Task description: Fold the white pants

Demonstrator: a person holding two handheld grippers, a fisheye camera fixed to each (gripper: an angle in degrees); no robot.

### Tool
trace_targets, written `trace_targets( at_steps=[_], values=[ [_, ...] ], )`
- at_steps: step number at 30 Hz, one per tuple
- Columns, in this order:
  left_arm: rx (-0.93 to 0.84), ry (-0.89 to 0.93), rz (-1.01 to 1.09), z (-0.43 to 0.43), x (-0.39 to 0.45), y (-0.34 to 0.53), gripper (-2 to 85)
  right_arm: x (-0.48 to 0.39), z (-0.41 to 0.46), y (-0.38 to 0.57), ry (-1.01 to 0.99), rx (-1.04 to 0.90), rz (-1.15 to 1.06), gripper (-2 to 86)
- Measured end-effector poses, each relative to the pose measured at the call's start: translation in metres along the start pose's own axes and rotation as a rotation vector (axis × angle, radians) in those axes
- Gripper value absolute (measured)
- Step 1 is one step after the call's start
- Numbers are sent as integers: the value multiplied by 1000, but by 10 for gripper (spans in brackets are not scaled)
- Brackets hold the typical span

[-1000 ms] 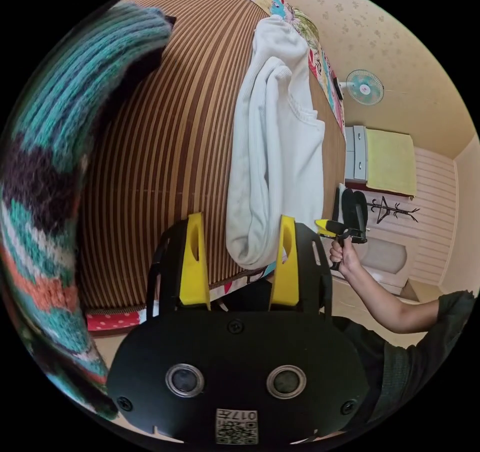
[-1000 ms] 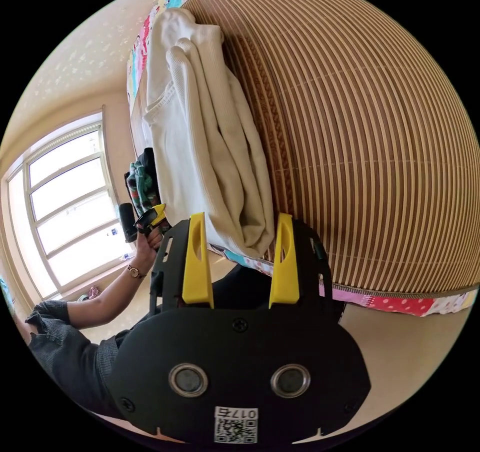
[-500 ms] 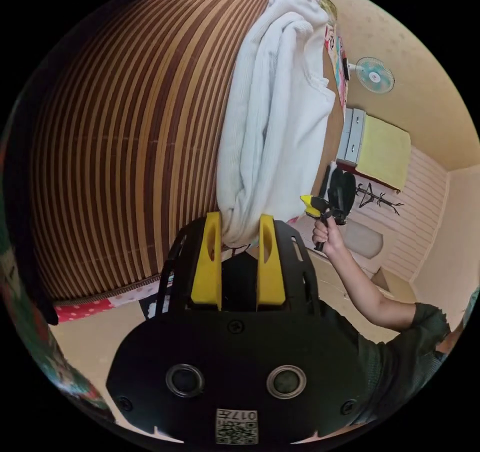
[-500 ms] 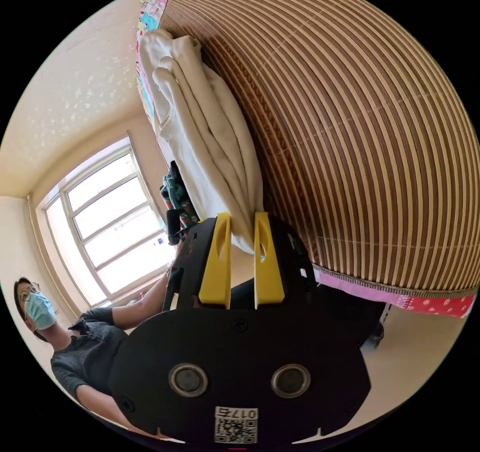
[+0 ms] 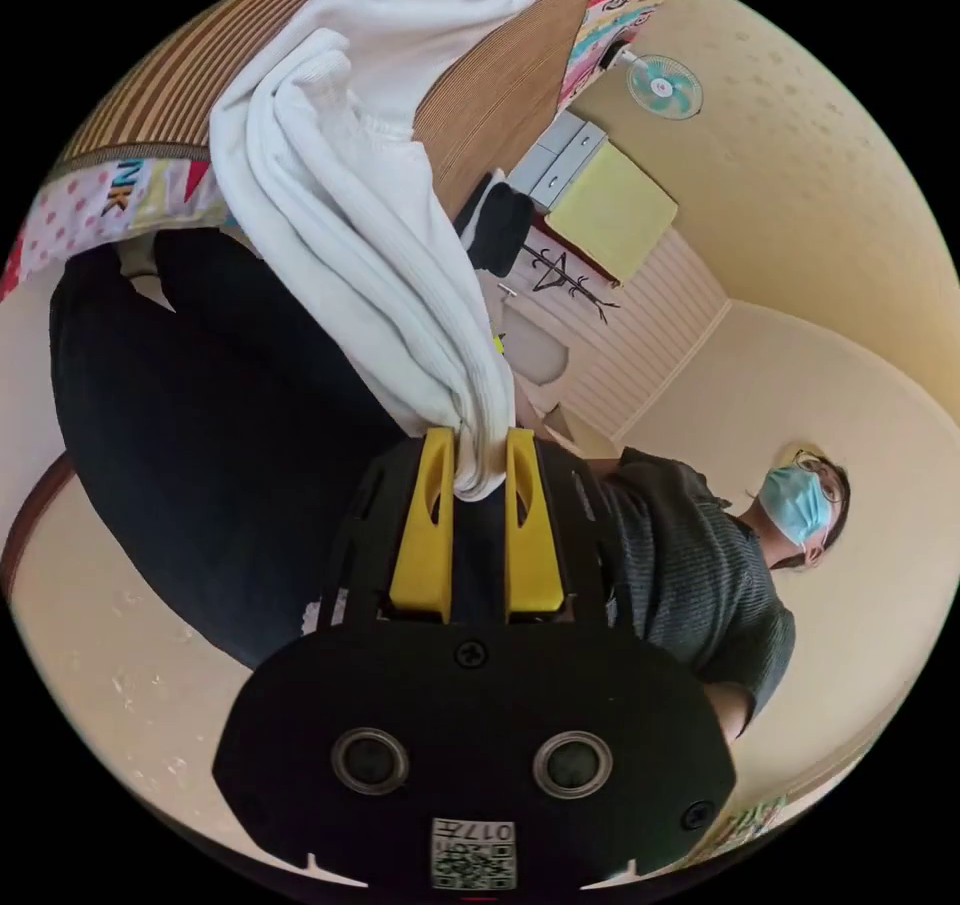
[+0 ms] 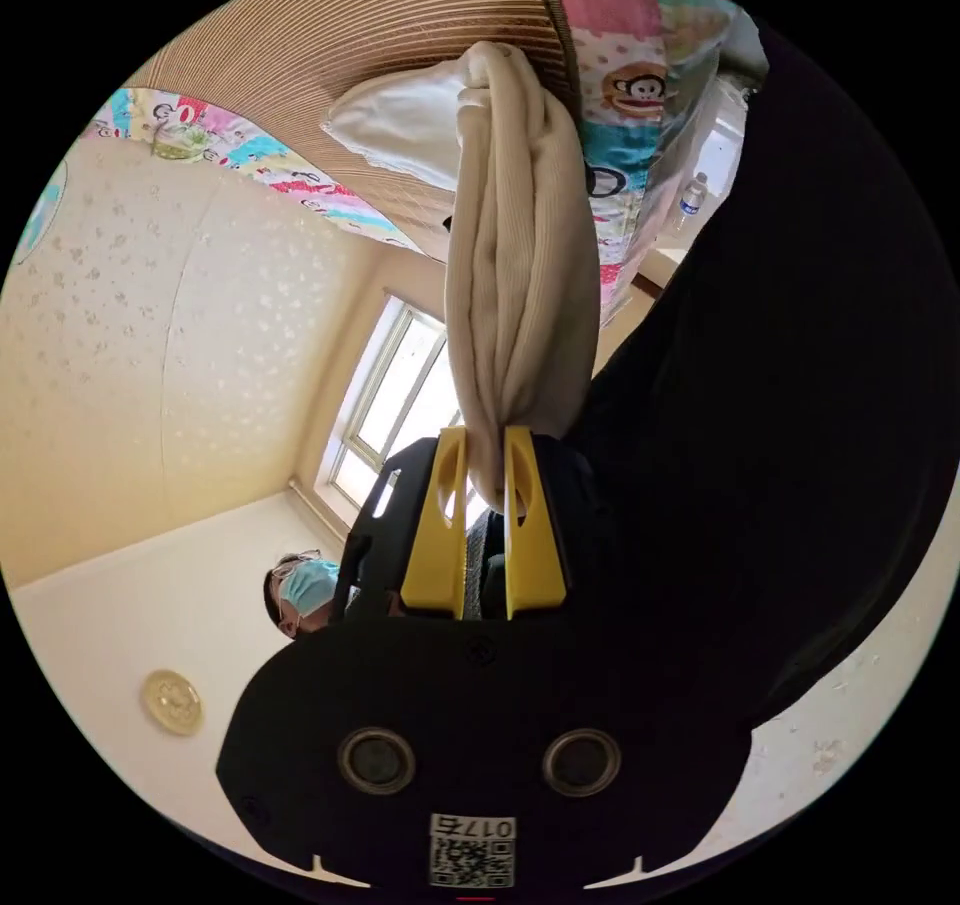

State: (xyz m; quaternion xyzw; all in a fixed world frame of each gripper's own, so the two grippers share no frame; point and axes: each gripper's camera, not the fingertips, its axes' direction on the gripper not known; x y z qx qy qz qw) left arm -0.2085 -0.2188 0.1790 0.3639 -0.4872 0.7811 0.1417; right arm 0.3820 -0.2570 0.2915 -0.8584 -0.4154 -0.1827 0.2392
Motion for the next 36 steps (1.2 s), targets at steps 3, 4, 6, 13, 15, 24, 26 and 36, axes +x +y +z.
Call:
trace_targets(
  at_steps=[3,4,6,13,15,24,26,36],
  values=[
    [50,148,-91,-14,7,-2,81,-18,2,-5,-9,52,15,63],
    [78,158,-91,-23,15,-13,81,-32,4,-18,-10,59,-8,63],
    [101,184,-87,-37,30,-37,80,-59,10,-41,-16,75,-48,64],
    [269,127,-5,-109,108,-178,83,-170,45,-172,31,113,-268,70],
    [340,110,34,-125,117,-216,85,-185,53,-208,4,152,-305,79],
    [738,17,259,-139,101,-256,123,-201,97,-210,226,314,-735,96],
    [757,-343,339,-104,107,-233,134,-194,117,-185,518,356,-808,113],
    [663,-914,148,26,-5,-207,159,-96,178,-131,1148,320,-847,70]
  ],
)
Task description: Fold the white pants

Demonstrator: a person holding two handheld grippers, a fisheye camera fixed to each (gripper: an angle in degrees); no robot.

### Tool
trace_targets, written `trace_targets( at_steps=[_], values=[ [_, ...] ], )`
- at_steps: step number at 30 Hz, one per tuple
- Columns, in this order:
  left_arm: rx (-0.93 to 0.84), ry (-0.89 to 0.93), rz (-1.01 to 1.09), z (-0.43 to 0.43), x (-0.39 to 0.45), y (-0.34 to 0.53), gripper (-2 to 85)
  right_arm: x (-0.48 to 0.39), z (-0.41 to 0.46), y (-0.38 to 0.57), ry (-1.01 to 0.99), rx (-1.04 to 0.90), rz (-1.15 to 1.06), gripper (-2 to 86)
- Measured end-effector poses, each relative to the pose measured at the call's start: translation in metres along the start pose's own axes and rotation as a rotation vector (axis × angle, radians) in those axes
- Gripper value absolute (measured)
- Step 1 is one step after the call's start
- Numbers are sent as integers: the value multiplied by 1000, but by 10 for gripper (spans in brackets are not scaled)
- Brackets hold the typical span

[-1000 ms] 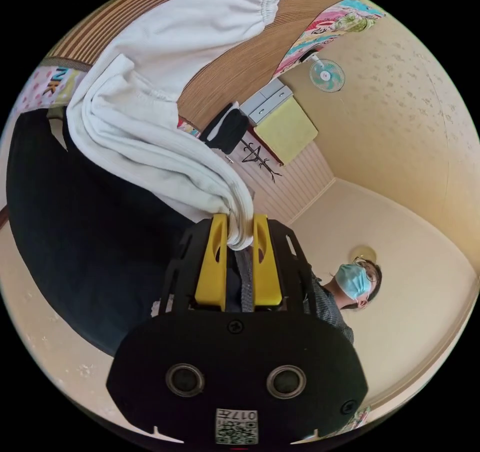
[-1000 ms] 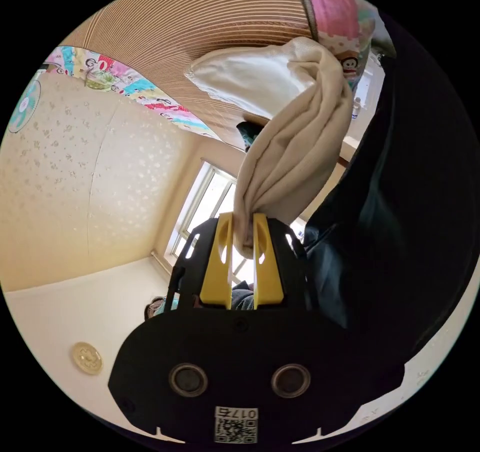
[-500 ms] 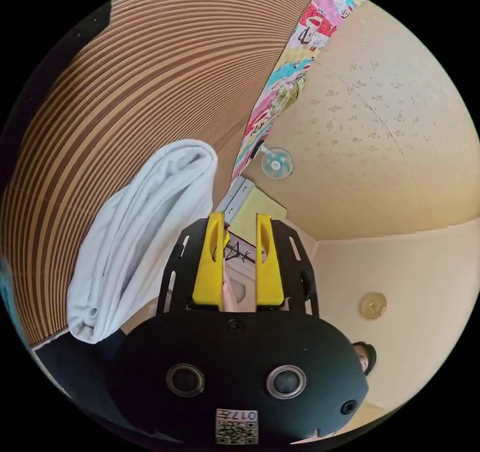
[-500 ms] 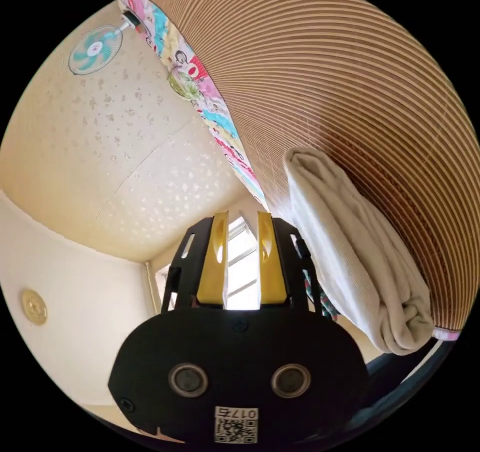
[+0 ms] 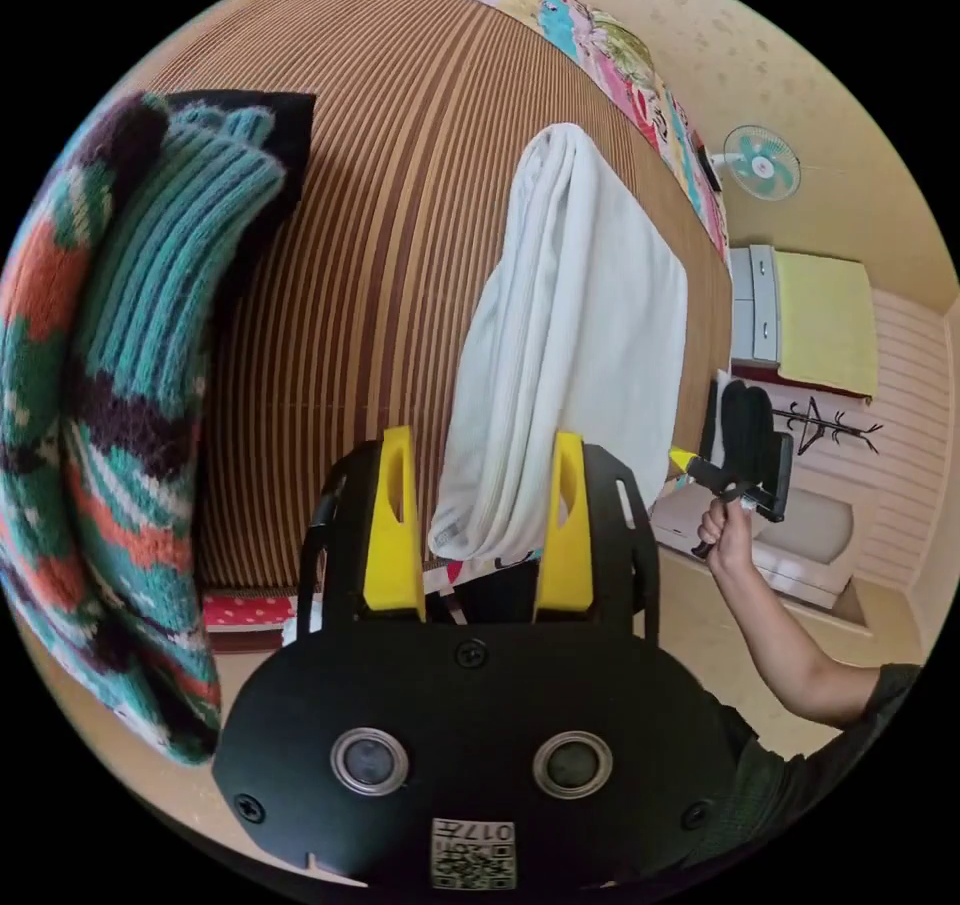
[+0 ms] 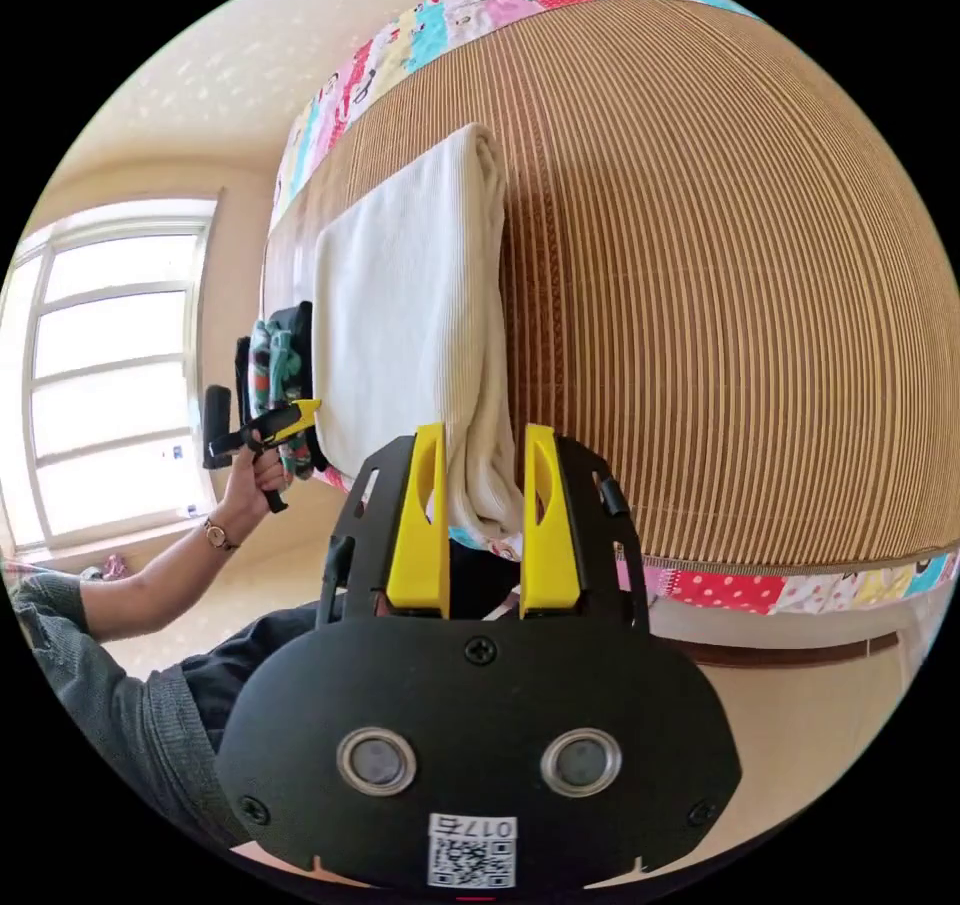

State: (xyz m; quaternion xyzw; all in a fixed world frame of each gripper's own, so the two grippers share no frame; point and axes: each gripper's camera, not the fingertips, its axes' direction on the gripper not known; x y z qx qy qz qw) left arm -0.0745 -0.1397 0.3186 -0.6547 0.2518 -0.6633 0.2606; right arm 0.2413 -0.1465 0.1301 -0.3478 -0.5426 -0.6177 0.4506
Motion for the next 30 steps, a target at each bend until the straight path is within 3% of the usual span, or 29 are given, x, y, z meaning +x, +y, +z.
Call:
trace_targets(
  at_steps=[3,6,11,17,20,23,30],
  values=[
    [41,39,36,4,3,34,135,-18,3,32,52,-22,-41,59],
    [-33,52,139,26,17,63,140,-46,35,51,141,-160,-124,76],
    [-136,-166,216,76,38,76,117,-72,80,53,284,-194,-136,76],
    [-229,-325,215,119,49,57,76,-89,83,51,253,-153,-143,31],
    [-245,-348,226,124,43,55,57,-98,78,52,311,-187,-230,22],
    [-236,-321,192,123,30,54,49,-102,76,47,507,-222,-302,18],
    [-223,-338,214,121,19,52,56,-69,87,27,348,-281,-90,32]
  ],
)
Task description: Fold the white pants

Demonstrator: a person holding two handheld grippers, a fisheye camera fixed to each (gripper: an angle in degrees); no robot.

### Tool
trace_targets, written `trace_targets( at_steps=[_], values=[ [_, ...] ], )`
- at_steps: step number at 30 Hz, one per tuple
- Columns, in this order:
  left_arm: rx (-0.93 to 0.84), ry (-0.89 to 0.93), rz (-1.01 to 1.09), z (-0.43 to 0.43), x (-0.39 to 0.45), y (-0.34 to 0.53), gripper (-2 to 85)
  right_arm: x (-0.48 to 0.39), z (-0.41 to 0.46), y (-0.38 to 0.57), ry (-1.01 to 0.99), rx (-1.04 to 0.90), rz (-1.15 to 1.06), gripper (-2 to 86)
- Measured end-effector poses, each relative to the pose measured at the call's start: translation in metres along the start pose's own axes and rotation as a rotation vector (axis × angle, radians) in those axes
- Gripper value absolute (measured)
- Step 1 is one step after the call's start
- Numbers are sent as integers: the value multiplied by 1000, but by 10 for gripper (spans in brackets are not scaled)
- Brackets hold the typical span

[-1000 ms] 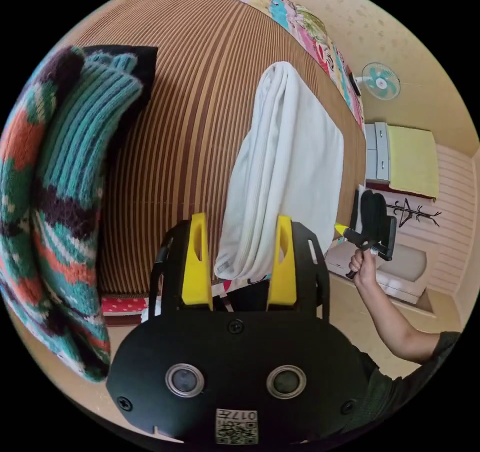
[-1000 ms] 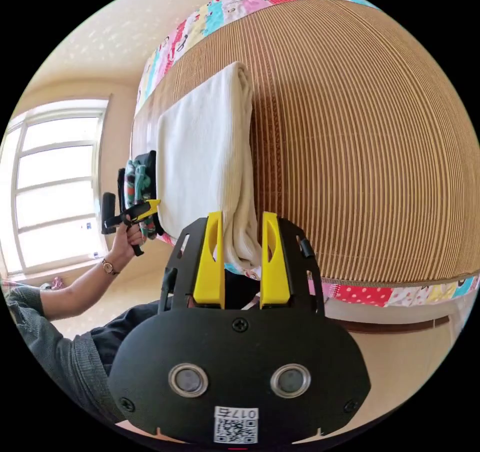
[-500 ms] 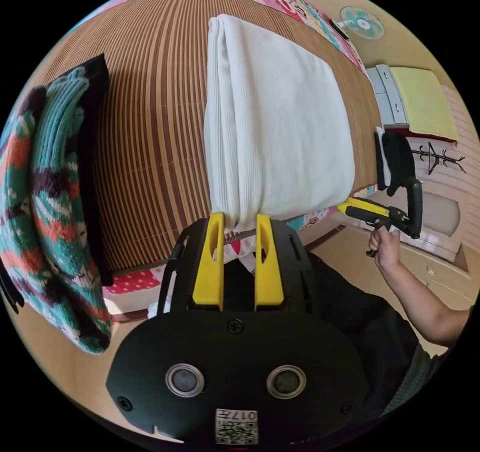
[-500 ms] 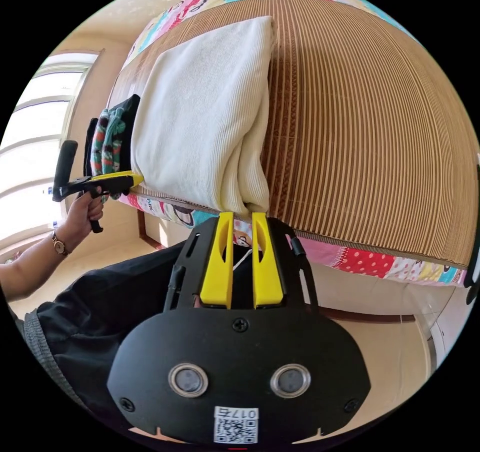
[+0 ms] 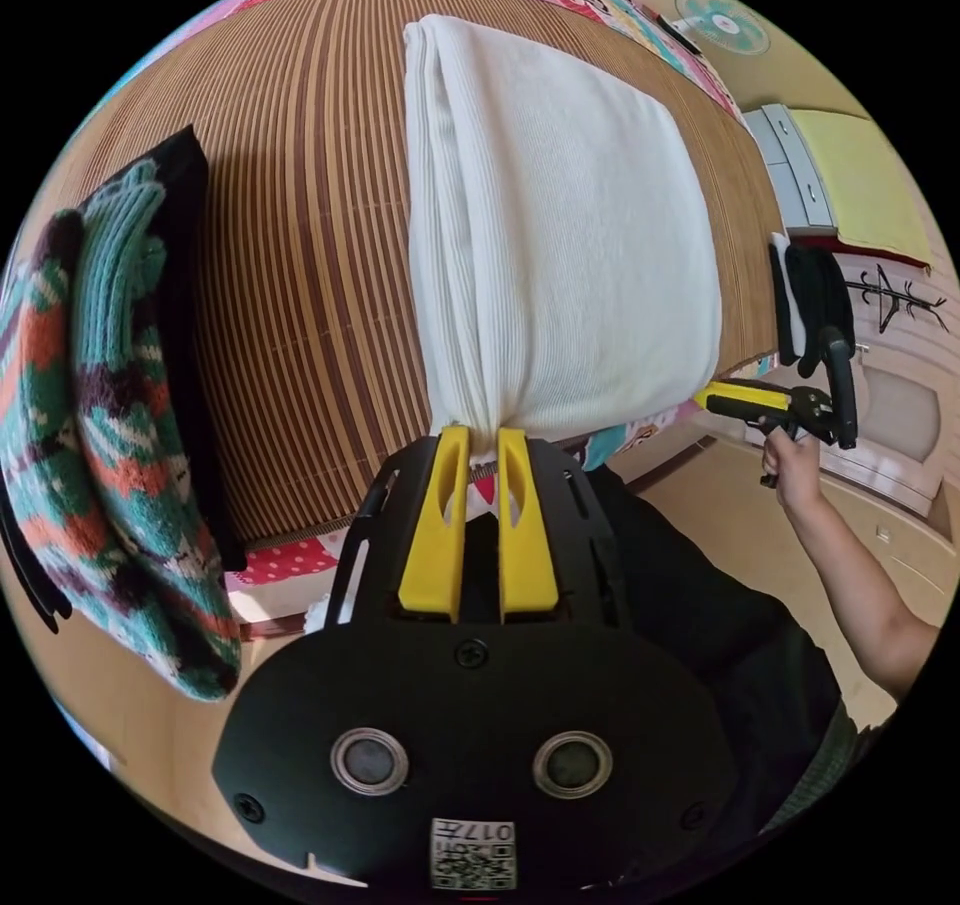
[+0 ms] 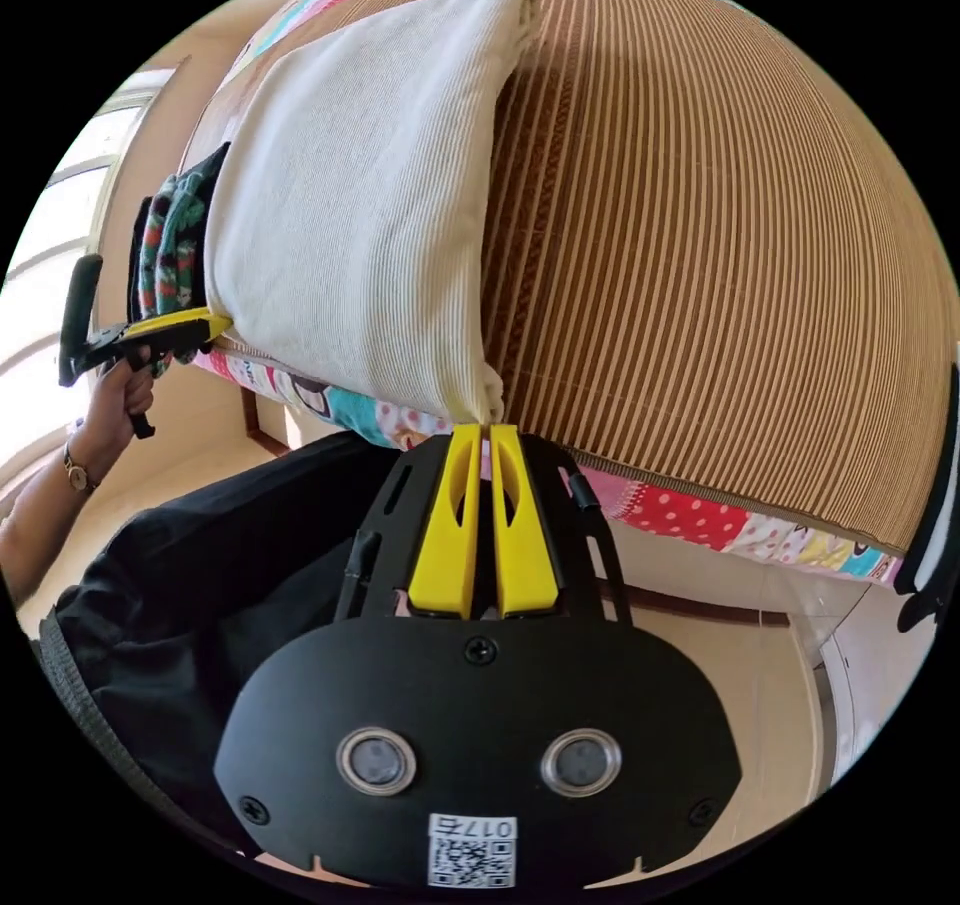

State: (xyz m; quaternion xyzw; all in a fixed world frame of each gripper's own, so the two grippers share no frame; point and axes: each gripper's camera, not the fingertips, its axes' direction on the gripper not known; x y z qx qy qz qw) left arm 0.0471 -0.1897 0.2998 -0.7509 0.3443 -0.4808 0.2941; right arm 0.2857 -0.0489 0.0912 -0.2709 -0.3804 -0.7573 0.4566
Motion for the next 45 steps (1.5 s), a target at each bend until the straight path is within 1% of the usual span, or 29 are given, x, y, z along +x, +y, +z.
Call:
trace_targets(
  at_steps=[3,4,6,7,8,9,11,13,16,18,21,22,23,24,26,27,28,30,31,33,36,40,42,45],
  values=[
    [0,55,0,-10,-19,2,65,18,-20,13,-101,60,66,50],
    [11,78,-2,-16,-29,3,68,26,-30,19,-155,103,92,69],
    [68,132,-15,-31,-46,7,77,40,-44,26,-252,176,121,100],
    [123,177,-31,-43,-59,8,88,48,-50,25,-336,208,121,122],
    [179,239,-42,-53,-74,8,103,52,-51,23,-377,220,118,134],
    [198,277,-50,-56,-82,6,110,59,-53,16,-453,234,106,157],
    [204,485,-68,-53,-116,-13,174,67,-53,-1,-533,239,87,189],
    [211,552,-100,-48,-139,-32,202,74,-50,-33,-576,219,73,221],
    [235,504,-143,-48,-167,-66,211,80,-43,-75,-595,172,66,237],
    [217,536,-132,-45,-177,-88,213,82,-35,-98,-617,135,66,234],
    [121,540,-87,-30,-184,-122,210,87,-19,-124,-728,91,64,210],
    [75,503,-61,-23,-183,-133,205,84,-10,-133,-796,62,50,207],
    [76,442,-42,-25,-184,-137,196,80,-4,-137,-826,37,34,205],
    [73,429,-32,-25,-185,-139,191,69,4,-142,-855,14,10,199],
    [79,446,-41,-31,-196,-144,159,53,6,-142,-804,34,10,188],
    [52,506,-28,-29,-197,-145,148,42,8,-141,-769,34,15,179],
    [11,612,-64,-21,-204,-145,139,33,13,-139,-768,2,20,169],
    [-14,607,-74,-19,-209,-138,129,27,21,-132,-799,-44,43,156],
    [-15,583,-67,-21,-210,-131,125,27,23,-123,-827,-48,62,150],
    [-35,600,-90,-19,-212,-121,122,26,20,-109,-852,-54,64,143],
    [-73,612,-88,-15,-196,-106,116,30,8,-85,-836,-87,58,138],
    [-118,593,-127,4,-139,-108,113,68,-22,-62,-791,-119,69,136],
    [-119,598,-143,16,-106,-123,113,97,-42,-58,-776,-115,79,136],
    [-113,628,-140,40,-42,-170,113,157,-82,-56,-739,-90,96,134]
  ],
)
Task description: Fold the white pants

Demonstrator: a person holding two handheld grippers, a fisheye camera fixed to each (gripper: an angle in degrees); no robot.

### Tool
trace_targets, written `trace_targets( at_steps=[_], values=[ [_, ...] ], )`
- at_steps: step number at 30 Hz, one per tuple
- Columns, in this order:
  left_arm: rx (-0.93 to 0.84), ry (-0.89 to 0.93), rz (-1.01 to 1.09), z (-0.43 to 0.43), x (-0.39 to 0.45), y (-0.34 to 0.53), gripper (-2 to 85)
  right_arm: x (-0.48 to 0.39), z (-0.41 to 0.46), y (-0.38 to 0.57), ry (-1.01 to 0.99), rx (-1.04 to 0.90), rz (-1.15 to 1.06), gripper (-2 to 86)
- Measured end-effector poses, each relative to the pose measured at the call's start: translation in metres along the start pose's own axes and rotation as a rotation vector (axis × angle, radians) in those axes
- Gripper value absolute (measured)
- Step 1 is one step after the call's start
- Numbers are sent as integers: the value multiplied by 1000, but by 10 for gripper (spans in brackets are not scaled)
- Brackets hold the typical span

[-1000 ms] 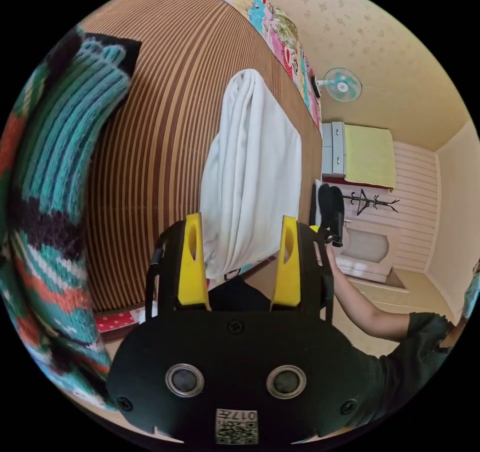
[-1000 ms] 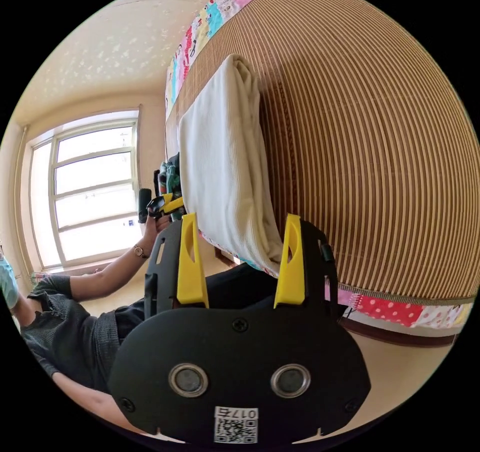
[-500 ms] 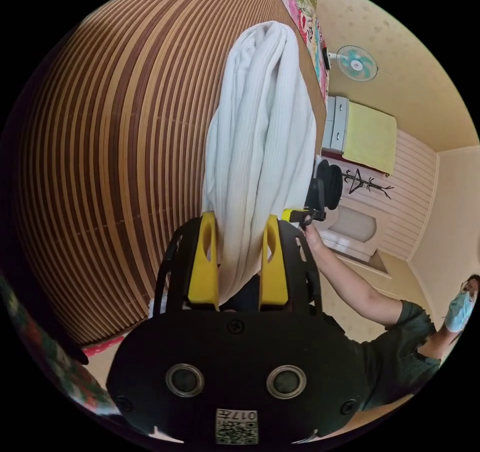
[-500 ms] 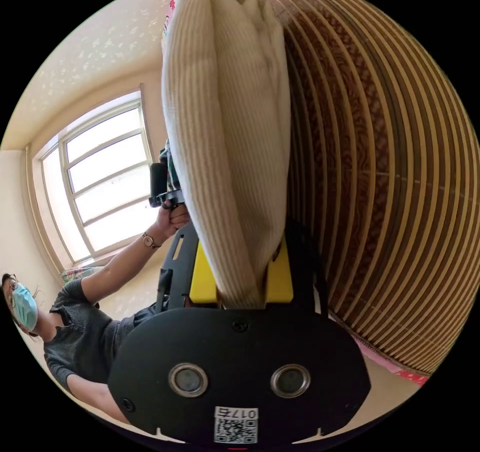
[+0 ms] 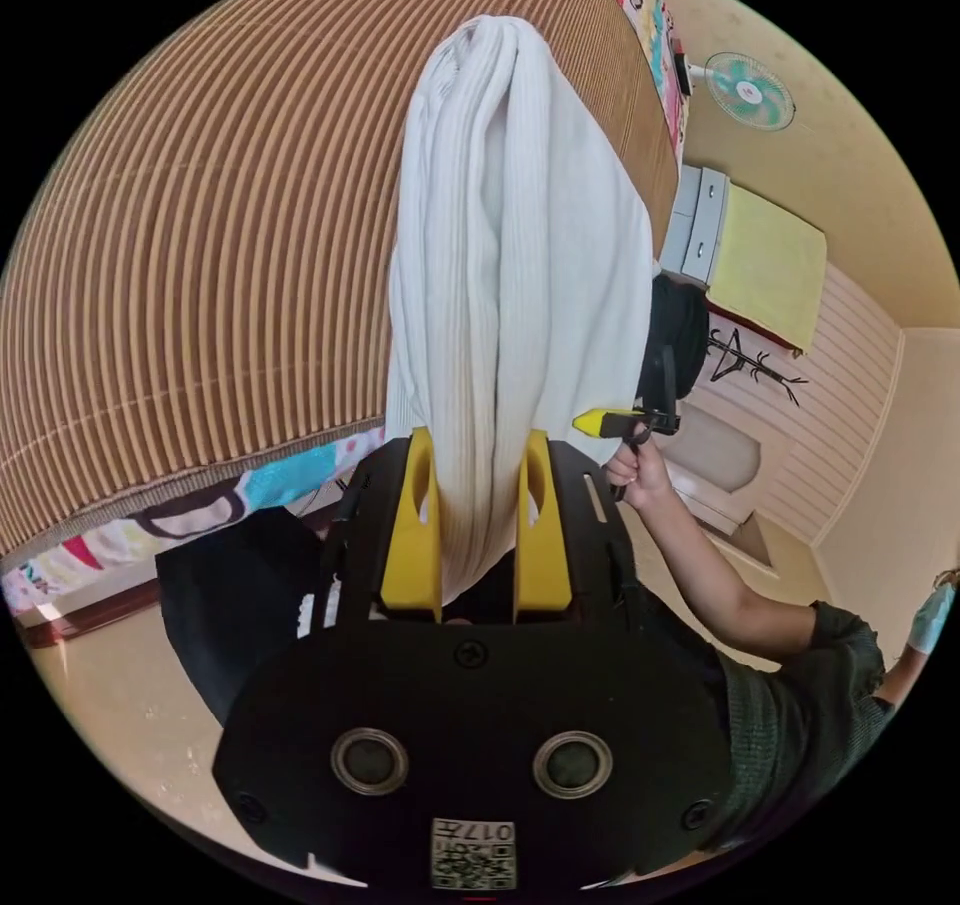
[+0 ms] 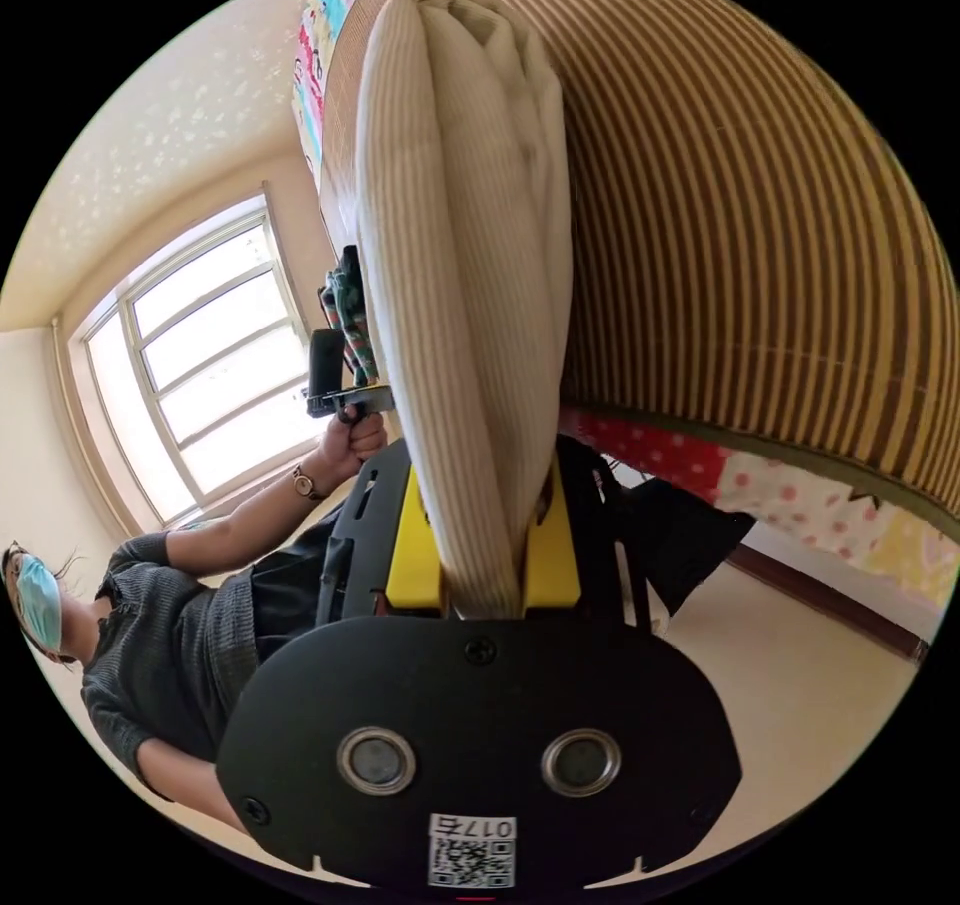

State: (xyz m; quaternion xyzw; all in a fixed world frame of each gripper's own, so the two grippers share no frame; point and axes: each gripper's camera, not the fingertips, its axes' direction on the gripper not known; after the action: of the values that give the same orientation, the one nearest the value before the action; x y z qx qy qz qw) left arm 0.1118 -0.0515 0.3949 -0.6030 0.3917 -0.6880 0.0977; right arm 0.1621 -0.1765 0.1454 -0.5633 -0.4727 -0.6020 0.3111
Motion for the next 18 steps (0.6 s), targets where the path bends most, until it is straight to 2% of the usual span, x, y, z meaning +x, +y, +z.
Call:
trace_targets(
  at_steps=[5,8,10,11,13,15,17,18],
  values=[
    [-16,36,56,119,106,-112,114,26,-126,7,122,82,22,123],
    [-48,48,69,201,165,-173,119,28,-191,23,351,152,83,119],
    [-79,45,85,250,199,-198,122,13,-217,43,678,206,162,126],
    [-112,33,93,281,219,-210,125,7,-220,50,780,230,181,127],
    [-181,9,102,322,244,-223,131,-26,-220,80,1042,374,188,117],
    [-250,-44,104,351,261,-231,139,-47,-215,104,1061,486,158,95],
    [-245,-161,125,359,269,-234,136,-57,-209,122,979,577,152,75],
    [-251,-150,127,359,268,-235,134,-58,-204,127,892,604,136,60]
  ],
)
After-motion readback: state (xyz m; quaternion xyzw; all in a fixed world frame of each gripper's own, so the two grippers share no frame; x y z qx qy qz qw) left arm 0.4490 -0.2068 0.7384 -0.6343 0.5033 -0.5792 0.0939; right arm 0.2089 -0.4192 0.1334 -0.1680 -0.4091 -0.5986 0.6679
